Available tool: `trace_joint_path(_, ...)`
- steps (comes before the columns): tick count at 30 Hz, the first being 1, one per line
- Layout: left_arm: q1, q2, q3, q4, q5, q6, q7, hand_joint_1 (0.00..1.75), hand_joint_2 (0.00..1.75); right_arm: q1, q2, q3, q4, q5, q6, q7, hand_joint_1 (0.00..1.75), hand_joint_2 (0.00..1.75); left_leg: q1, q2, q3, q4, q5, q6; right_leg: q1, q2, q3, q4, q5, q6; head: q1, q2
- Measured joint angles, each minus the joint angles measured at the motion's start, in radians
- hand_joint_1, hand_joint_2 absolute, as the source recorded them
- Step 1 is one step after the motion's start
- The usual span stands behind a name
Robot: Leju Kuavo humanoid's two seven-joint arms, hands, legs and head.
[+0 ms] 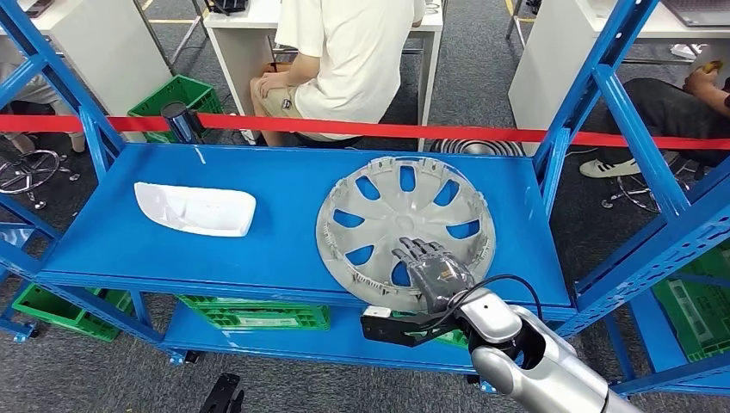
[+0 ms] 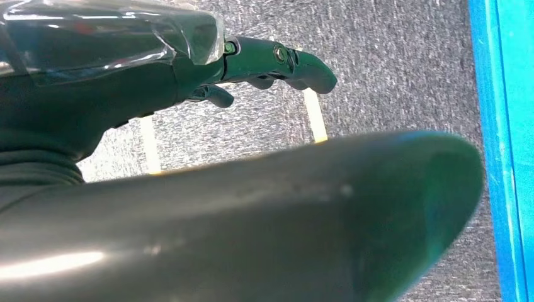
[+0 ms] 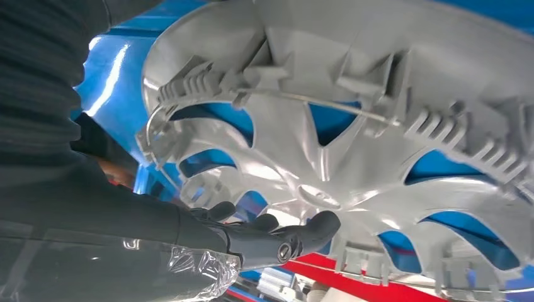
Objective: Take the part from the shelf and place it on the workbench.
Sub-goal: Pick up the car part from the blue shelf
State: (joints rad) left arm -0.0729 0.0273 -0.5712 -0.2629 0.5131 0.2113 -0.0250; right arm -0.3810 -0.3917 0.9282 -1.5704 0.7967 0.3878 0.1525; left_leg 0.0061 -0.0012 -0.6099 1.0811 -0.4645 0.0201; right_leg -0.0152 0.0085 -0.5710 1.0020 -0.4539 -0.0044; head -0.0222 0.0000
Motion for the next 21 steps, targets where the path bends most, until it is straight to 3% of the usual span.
trace_joint_path(2,-0.002,0.004,-0.004,0.0,-0.001,-0.001,0.002,0.0,0.0,-0.006,-0.002,0.002,0.0,-0.022,0.017,0.008,0.0,1.75,-0.007,0.001,0.035,-0.077,0.02,0.014,0.002,0.001,-0.004,0.0,0.001,0.003,0.0,0.0)
trace_joint_path(6,-0.007,0.008,-0.01,-0.001,-0.004,-0.001,0.005,0.0,0.0,-0.009,-0.009,0.008,0.0,-0.052,0.035,0.017,0.0,1.75,-0.008,0.003,0.046,-0.11,0.032,0.027,0.004,-0.001,-0.016,0.013,-0.007,0.014,0.001,0.0)
trace_joint_path(8,-0.01,0.008,-0.011,-0.002,-0.005,-0.001,0.005,0.0,0.0,-0.011,-0.013,0.008,-0.001,-0.056,0.038,0.02,0.0,1.75,-0.003,0.005,0.051,-0.125,0.042,0.034,0.004,-0.003,-0.061,0.104,-0.05,0.008,0.002,0.0)
trace_joint_path(10,-0.012,0.007,-0.011,-0.002,-0.006,-0.001,0.005,0.0,0.0,-0.01,-0.018,0.011,0.001,-0.065,0.048,0.024,0.0,1.75,-0.004,0.005,0.049,-0.126,0.043,0.035,0.003,-0.003,-0.126,0.241,-0.101,0.005,0.003,0.0)
trace_joint_path(11,-0.012,0.007,-0.012,-0.002,-0.006,-0.001,0.005,0.0,0.0,-0.007,-0.021,0.012,0.002,-0.073,0.055,0.027,0.0,1.75,-0.005,0.004,0.048,-0.125,0.043,0.035,0.001,-0.003,-0.145,0.281,-0.111,0.01,0.003,0.0)
trace_joint_path(12,-0.012,0.007,-0.012,-0.002,-0.006,-0.002,0.005,0.0,0.0,-0.004,-0.022,0.014,0.003,-0.082,0.064,0.029,0.0,1.75,-0.005,0.004,0.048,-0.124,0.043,0.034,0.0,-0.003,-0.146,0.282,-0.106,0.018,0.003,0.0)
trace_joint_path(14,-0.012,0.007,-0.012,-0.004,-0.004,-0.002,0.004,0.0,0.0,-0.002,-0.024,0.015,0.006,-0.101,0.079,0.034,0.0,1.75,-0.005,0.003,0.048,-0.117,0.039,0.029,-0.006,-0.005,-0.083,0.158,-0.055,0.04,0.004,0.0)
trace_joint_path(15,-0.013,0.007,-0.012,-0.005,-0.003,-0.002,0.004,0.0,0.0,-0.002,-0.025,0.015,0.008,-0.11,0.086,0.035,0.0,1.75,-0.006,0.002,0.046,-0.111,0.035,0.024,-0.006,-0.007,-0.046,0.087,-0.031,0.045,0.003,0.0)
trace_joint_path(17,-0.014,0.009,-0.012,-0.007,0.001,-0.002,0.001,0.0,0.0,0.0,-0.026,0.018,0.011,-0.128,0.098,0.036,0.0,1.75,-0.009,0.001,0.04,-0.098,0.029,0.013,-0.006,-0.008,-0.006,0.006,-0.006,0.038,0.002,0.0)
trace_joint_path(21,-0.015,0.012,-0.013,-0.009,0.006,-0.002,-0.006,0.0,0.0,0.001,-0.027,0.029,0.022,-0.152,0.108,0.036,0.0,1.75,-0.006,0.0,0.026,-0.078,0.016,-0.002,-0.007,-0.006,-0.005,0.002,-0.003,0.015,0.002,0.0)
